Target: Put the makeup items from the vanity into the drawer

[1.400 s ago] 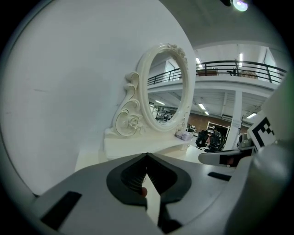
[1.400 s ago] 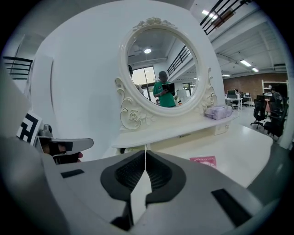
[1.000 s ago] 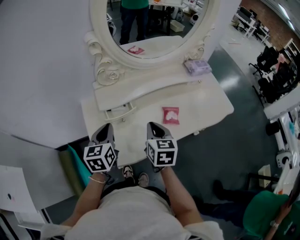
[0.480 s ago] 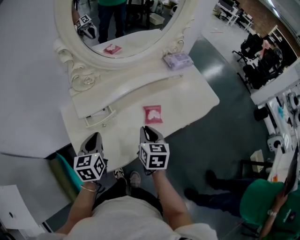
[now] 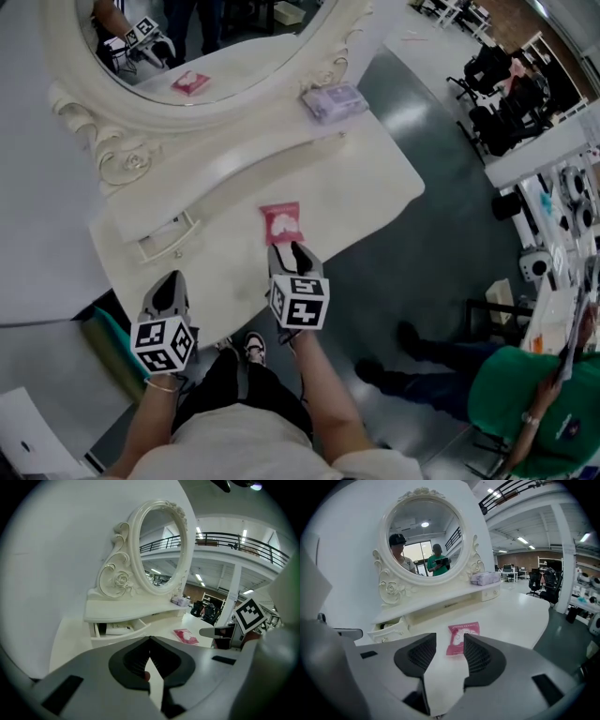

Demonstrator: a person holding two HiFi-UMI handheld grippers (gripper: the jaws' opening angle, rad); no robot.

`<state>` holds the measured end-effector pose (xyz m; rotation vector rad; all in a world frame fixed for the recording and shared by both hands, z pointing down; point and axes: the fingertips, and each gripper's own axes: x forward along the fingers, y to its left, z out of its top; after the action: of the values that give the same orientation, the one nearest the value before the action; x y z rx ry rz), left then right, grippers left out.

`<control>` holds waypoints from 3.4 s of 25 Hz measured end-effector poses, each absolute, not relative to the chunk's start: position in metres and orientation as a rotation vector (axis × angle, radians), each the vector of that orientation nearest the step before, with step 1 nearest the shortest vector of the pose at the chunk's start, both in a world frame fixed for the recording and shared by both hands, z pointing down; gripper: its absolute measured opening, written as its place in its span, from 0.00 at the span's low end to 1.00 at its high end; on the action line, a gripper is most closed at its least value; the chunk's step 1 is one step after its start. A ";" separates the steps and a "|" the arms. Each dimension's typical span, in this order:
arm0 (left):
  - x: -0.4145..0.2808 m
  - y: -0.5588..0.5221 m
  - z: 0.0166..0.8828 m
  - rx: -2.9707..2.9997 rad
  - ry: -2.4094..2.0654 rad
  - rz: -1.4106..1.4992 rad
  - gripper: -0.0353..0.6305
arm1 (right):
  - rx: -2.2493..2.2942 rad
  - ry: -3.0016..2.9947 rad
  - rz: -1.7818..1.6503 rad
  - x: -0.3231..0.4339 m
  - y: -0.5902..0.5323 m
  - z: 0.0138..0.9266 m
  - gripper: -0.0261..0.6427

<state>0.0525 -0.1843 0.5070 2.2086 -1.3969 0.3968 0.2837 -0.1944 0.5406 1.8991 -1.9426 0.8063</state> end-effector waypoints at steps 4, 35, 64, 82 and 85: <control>0.055 -0.186 0.517 2.196 -1.383 0.418 0.06 | 1.903 -1.901 0.790 0.292 -0.210 0.556 0.36; 0.063 -0.196 0.547 2.141 -1.338 0.457 0.06 | 1.772 -1.655 0.746 0.308 -0.245 0.616 0.39; 0.024 -0.176 0.523 2.103 -1.446 0.365 0.06 | 1.415 -1.987 0.631 0.198 -0.246 0.529 0.15; -0.038 -0.151 0.501 1.984 -1.618 0.231 0.06 | 0.911 -2.036 0.645 0.083 -0.223 0.519 0.16; -0.041 -0.149 0.500 1.979 -1.620 0.218 0.06 | 0.913 -1.995 0.607 0.084 -0.228 0.523 0.16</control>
<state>-0.0407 -0.1488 0.5003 1.9786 -1.6203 0.2180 0.0839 -0.2276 0.5234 0.9125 -1.9948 0.6074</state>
